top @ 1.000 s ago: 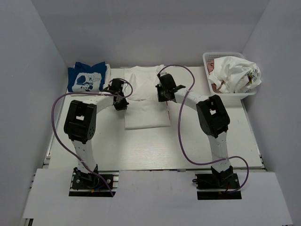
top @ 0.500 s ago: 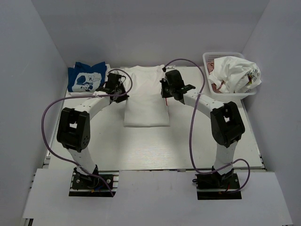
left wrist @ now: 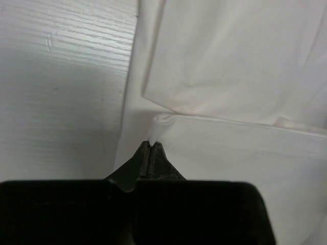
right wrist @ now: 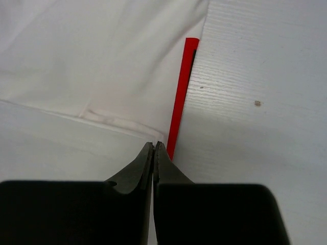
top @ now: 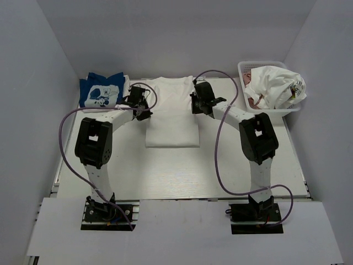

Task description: Fold and stack the t-shirts

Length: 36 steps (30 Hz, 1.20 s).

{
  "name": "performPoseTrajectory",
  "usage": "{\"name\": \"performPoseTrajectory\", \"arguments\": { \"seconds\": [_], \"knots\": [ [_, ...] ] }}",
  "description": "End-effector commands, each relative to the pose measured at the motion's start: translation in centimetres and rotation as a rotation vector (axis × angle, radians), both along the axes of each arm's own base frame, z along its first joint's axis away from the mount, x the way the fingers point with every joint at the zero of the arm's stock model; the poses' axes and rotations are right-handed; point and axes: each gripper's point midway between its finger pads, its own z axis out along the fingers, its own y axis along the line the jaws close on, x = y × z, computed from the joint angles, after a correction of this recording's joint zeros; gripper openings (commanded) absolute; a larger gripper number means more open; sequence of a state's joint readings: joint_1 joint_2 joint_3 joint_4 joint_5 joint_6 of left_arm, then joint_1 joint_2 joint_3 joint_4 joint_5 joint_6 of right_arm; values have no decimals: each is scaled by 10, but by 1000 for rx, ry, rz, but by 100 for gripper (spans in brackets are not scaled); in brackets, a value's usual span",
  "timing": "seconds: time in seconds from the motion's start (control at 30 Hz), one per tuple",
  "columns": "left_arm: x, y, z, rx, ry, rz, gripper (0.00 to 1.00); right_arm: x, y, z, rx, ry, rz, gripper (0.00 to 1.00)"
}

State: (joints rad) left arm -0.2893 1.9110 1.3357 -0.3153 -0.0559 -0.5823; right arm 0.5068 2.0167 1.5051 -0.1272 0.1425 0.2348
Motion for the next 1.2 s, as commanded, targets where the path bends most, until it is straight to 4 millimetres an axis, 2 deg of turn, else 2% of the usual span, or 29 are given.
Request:
{"name": "performPoseTrajectory", "arguments": {
  "seconds": [0.0,0.07,0.13,0.17,0.23,0.27,0.3,0.33,0.37,0.4,0.47,0.5,0.57,0.6,0.63,0.67,0.7,0.73,0.77,0.8,0.83,0.87,0.93,0.97,1.0,1.07,1.13,1.17],
  "knots": [
    [21,6,6,27,-34,27,0,24,-7,-5,-31,-12,-50,0],
    [28,5,3,35,-32,19,0,30,-8,-13,-33,-1,-53,0],
    [21,7,-14,58,43,17,0,31,-8,-21,-29,13,-49,9],
    [24,6,-12,53,50,25,6,34,-7,-21,-25,17,-56,27],
    [21,11,-17,77,76,51,26,35,-8,-21,-24,27,-55,42],
    [19,12,-18,80,84,51,58,34,-7,-20,-22,29,-52,46],
    [19,12,-18,80,85,51,69,34,-6,-16,-16,22,-41,59],
    [20,12,-8,74,66,52,73,32,-5,-11,-9,21,-32,61],
    [21,12,4,71,37,45,79,31,-2,4,7,-2,-24,61],
    [21,12,13,65,19,46,81,26,-4,2,-1,10,-16,75],
    [13,12,20,54,13,38,84,21,-2,28,32,-21,-3,90],
    [12,12,39,41,-29,39,87,18,-1,33,47,-23,3,90],
    [0,9,47,32,-37,34,97,3,-4,44,78,-24,8,90],
    [-7,4,53,14,-43,23,100,-7,-6,36,80,4,6,90],
    [-22,6,57,2,-42,13,100,-19,-10,36,88,20,0,90],
    [-32,6,58,-14,-35,12,100,-35,-9,37,116,43,16,90],
    [-40,6,59,-24,-40,4,100,-42,-11,37,127,52,17,90],
    [-58,11,46,-27,-2,20,100,-54,-15,36,142,54,19,90],
    [-67,14,58,-36,-29,20,100,-75,-15,19,174,121,26,90],
    [-75,13,58,-56,-27,22,100,-84,-15,27,201,116,38,90],
    [-92,18,41,-52,14,32,100,-106,-23,10,208,161,27,90],
    [-99,16,49,-78,-5,14,100,-114,-24,7,231,181,19,90],
    [-116,15,33,-100,26,0,100,-134,-26,7,275,191,27,90],
    [-122,11,30,-121,35,-20,100,-145,-29,-2,282,221,20,90],
    [-130,11,20,-125,59,-28,100,-149,-27,-3,297,227,35,90],
    [-129,6,20,-150,48,-47,100,-158,-29,-12,298,240,42,90],
    [-135,4,4,-152,100,-57,100,-162,-28,-24,287,280,47,90],
    [-136,4,0,-149,112,-56,100,-162,-27,-23,288,292,50,90]
  ]
}}
